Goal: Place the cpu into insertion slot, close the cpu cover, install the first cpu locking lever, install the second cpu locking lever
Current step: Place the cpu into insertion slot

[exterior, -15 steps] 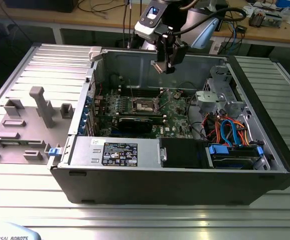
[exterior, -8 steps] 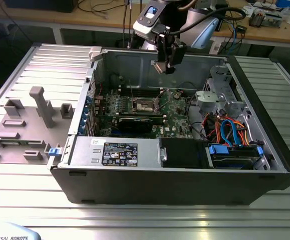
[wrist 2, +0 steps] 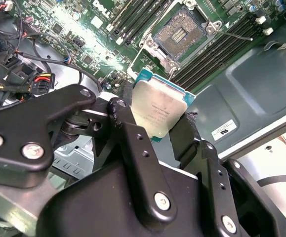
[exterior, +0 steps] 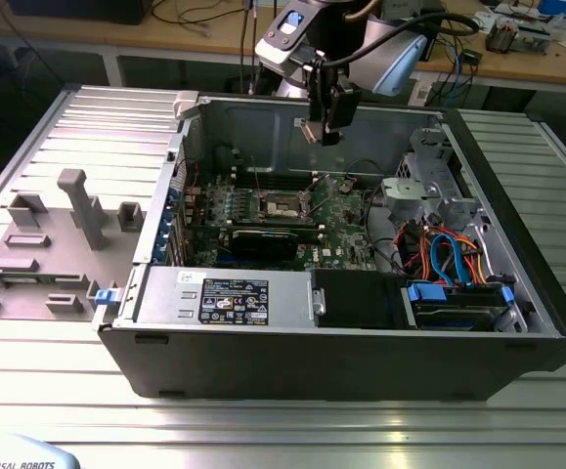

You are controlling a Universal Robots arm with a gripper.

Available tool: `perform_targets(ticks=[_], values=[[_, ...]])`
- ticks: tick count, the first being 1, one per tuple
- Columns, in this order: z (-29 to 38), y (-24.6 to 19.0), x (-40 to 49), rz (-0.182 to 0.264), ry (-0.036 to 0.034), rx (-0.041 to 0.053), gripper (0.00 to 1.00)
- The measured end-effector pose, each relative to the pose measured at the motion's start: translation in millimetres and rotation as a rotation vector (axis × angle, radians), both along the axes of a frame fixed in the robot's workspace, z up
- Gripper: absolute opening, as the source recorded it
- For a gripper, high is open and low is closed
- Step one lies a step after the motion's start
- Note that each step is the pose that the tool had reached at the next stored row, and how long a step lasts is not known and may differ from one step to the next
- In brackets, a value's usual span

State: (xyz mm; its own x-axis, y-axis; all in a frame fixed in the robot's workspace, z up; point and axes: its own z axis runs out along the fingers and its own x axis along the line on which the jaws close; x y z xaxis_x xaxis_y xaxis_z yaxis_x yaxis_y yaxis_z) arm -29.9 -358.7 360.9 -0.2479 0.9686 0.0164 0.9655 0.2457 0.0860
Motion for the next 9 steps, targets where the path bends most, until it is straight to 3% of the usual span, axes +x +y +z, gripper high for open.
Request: perform_targets(ticks=[9], values=[[0.0,0.0,0.0,-0.004,0.0,0.0,0.54]])
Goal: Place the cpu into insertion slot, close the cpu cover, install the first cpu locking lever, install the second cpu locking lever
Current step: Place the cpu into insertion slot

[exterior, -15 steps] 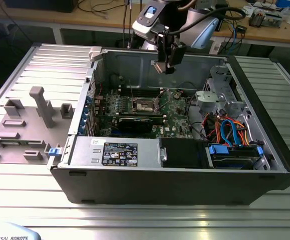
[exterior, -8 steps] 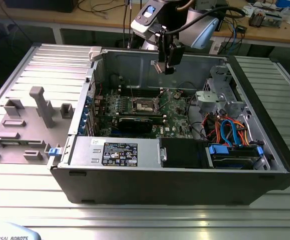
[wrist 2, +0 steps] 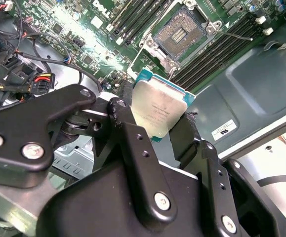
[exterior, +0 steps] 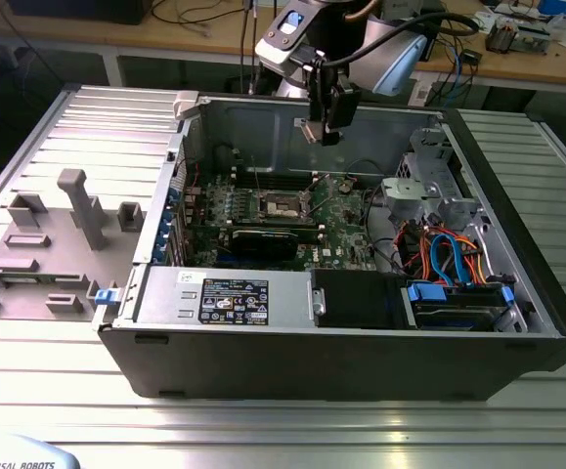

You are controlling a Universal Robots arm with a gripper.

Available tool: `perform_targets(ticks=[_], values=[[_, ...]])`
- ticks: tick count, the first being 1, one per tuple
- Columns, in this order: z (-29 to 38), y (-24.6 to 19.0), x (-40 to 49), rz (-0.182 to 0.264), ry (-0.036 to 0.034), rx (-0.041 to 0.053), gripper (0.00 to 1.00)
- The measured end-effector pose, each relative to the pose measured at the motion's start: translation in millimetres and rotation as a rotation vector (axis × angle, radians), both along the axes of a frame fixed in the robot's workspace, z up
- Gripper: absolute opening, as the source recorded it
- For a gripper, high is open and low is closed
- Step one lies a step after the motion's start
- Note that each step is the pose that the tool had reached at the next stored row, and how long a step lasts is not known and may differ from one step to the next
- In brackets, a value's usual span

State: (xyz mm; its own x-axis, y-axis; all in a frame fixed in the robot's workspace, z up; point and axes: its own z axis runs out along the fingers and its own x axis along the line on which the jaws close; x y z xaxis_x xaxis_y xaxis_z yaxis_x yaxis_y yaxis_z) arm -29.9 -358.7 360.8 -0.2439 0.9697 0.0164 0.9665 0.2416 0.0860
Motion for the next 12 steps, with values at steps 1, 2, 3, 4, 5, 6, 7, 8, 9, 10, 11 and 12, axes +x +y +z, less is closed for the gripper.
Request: perform_targets(ticks=[1,2,3,4,5,6,7,8,9,10,11,12], values=[[0.0,0.0,0.0,-0.005,0.0,0.0,0.54],[0.0,0.0,0.0,-0.02,0.0,0.0,0.54],[0.0,0.0,0.0,-0.034,0.0,0.0,0.54],[0.0,0.0,0.0,-0.041,0.0,-0.0002,0.54],[-0.1,0.0,0.0,-0.053,0.0,-0.0003,0.54],[-0.1,0.0,0.0,-0.062,0.0,-0.0004,0.54],[-0.1,0.0,0.0,-0.074,0.0,-0.0006,0.54],[-0.1,0.0,0.0,-0.081,0.0,-0.0007,0.54],[-0.1,0.0,0.0,-0.092,0.0,-0.0008,0.54],[-0.2,0.0,0.0,-0.1,0.0,-0.0009,0.54],[-0.2,0.0,0.0,-0.113,0.0,-0.0011,0.54],[-0.2,0.0,0.0,-0.125,0.0,-0.0013,0.54]])
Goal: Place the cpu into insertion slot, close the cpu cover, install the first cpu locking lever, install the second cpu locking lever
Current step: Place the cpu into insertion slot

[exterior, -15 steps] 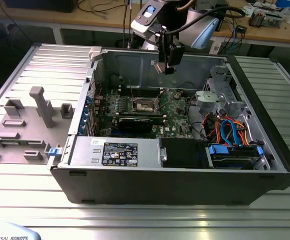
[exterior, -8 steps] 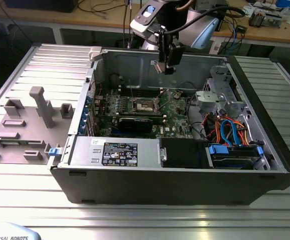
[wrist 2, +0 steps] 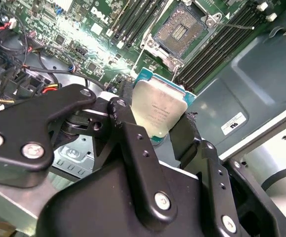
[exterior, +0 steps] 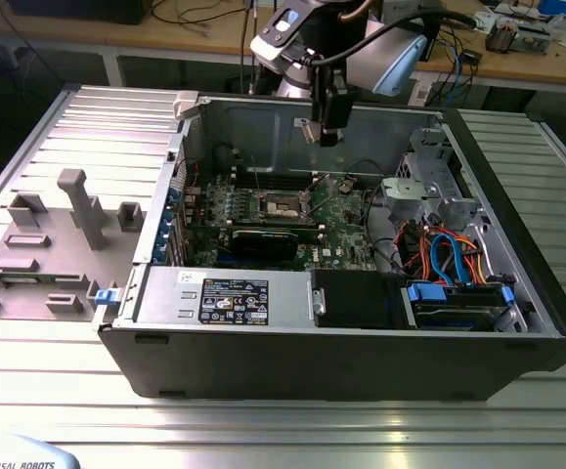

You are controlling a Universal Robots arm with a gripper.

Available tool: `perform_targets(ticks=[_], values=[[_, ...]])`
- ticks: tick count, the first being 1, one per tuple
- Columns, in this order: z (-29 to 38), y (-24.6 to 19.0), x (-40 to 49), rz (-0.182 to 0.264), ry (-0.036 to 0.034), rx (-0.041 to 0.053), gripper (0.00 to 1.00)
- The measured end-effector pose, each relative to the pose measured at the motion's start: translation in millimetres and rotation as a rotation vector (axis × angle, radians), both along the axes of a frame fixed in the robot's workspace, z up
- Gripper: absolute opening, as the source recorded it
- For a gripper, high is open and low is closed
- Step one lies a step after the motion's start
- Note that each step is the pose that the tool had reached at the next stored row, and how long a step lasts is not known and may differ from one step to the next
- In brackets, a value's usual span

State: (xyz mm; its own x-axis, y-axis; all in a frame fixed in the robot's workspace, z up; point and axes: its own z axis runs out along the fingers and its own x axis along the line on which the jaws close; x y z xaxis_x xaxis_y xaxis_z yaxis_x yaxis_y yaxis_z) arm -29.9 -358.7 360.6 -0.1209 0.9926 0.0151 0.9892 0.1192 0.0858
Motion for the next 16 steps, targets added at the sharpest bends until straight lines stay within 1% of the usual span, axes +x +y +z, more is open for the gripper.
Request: perform_targets(ticks=[3,16], values=[[-0.1,0.0,0.0,-0.04,0.0,-0.0006,0.54],[-0.1,0.0,0.0,-0.044,0.0,-0.0005,0.54]])
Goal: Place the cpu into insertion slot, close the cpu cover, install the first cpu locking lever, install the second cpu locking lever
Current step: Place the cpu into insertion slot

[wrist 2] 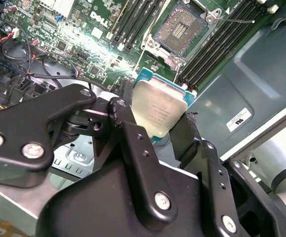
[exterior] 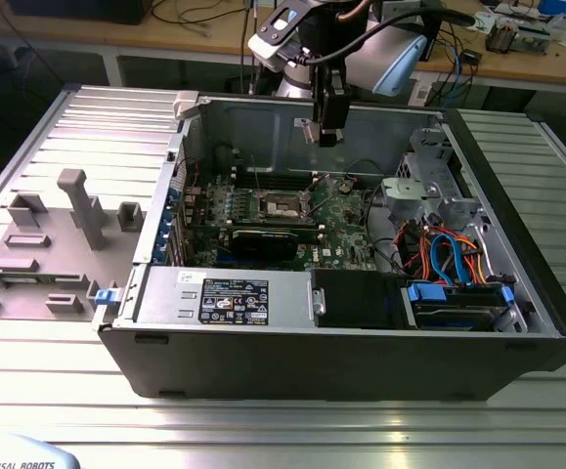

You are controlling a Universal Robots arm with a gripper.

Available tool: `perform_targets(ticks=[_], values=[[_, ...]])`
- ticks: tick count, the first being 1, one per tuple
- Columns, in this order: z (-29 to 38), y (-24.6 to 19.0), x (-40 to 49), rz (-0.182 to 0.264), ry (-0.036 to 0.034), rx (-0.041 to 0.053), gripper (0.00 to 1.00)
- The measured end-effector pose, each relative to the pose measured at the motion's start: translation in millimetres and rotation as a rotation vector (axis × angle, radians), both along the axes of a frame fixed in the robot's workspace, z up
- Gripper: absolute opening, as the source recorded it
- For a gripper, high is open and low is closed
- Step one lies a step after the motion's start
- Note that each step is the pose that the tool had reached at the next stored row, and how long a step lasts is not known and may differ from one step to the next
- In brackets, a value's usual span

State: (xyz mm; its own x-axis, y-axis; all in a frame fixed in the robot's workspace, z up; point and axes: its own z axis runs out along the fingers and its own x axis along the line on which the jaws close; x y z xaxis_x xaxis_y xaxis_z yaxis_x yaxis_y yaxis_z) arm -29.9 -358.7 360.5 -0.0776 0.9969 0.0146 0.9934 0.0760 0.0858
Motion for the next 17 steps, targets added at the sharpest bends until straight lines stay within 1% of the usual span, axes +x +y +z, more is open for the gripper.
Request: perform_targets(ticks=[4,7,13,17], values=[[0.0,0.0,0.0,-0.007,-0.0001,-0.0005,0.54],[0.0,0.0,0.0,-0.024,0.0,-0.0014,0.54],[-0.3,0.0,0.0,-0.085,0.0001,-0.0026,0.54],[-0.3,0.0,0.0,-0.085,0.0001,-0.0025,0.54]])
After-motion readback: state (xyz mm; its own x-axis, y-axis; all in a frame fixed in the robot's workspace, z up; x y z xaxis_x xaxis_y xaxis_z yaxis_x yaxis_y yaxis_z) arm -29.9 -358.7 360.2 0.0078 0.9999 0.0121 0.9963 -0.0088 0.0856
